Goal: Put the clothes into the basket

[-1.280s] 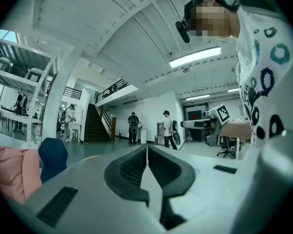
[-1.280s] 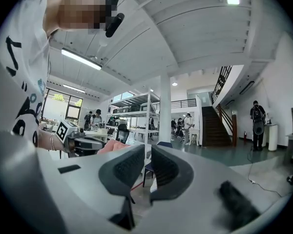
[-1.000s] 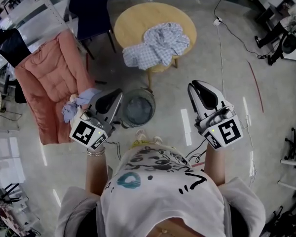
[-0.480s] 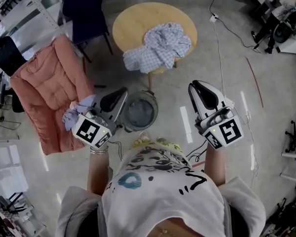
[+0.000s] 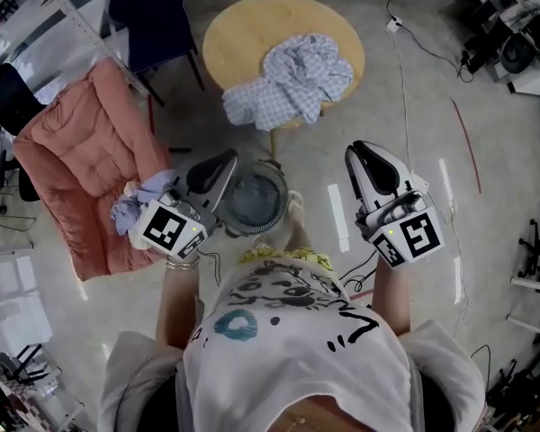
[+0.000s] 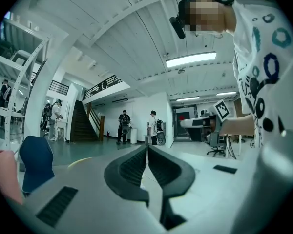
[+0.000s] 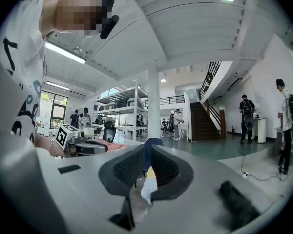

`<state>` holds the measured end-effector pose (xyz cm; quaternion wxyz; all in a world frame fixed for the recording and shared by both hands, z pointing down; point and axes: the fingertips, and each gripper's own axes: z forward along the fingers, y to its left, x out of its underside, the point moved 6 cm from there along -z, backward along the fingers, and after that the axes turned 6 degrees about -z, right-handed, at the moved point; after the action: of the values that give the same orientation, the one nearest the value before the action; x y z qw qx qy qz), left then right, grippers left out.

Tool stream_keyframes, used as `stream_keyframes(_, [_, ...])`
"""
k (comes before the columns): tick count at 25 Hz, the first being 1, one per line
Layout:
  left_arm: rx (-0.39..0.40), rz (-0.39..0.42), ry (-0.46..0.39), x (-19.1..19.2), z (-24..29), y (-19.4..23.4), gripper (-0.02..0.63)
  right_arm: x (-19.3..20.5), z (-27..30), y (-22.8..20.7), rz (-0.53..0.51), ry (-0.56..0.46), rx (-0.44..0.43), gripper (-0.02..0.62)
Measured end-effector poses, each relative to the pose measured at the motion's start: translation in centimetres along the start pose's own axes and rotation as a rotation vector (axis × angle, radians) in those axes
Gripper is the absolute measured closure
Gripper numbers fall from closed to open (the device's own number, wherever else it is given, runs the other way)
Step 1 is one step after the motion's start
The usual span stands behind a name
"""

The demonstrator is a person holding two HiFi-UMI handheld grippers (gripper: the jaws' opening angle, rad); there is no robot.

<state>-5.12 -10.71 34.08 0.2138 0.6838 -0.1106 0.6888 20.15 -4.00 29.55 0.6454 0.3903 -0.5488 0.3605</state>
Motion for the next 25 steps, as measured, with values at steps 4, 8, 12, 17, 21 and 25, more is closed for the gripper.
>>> stream_keyframes(4, [-0.031, -0.002, 0.003, 0.1, 1.6, 1.3, 0.583, 0.3, 2.1, -2.5, -0.007, -0.015, -0.029, 0.54])
stream_keyframes(8, [-0.051, -0.008, 0.009, -0.3, 4.0, 2.2, 0.583, 0.2, 3.7, -5.8, -0.025, -0.025, -0.047, 0.54])
stream_keyframes(12, [-0.081, -0.02, 0.014, -0.8, 6.1, 3.9, 0.583, 0.2, 6.4, -8.5, -0.041, -0.015, -0.079, 0.54])
stream_keyframes(17, [-0.114, -0.042, 0.015, -1.0, 8.6, 6.3, 0.583, 0.7, 9.4, -11.4, -0.033, 0.005, -0.092, 0.54])
stream_keyframes(21, [-0.133, -0.055, 0.028, -0.5, 10.6, 7.5, 0.583, 2.3, 11.1, -13.2, 0.0, 0.033, -0.114, 0.54])
stream_keyframes(25, [-0.154, -0.083, 0.048, 0.4, 12.8, 8.6, 0.583, 3.7, 12.5, -15.0, 0.05, 0.057, -0.144, 0.54])
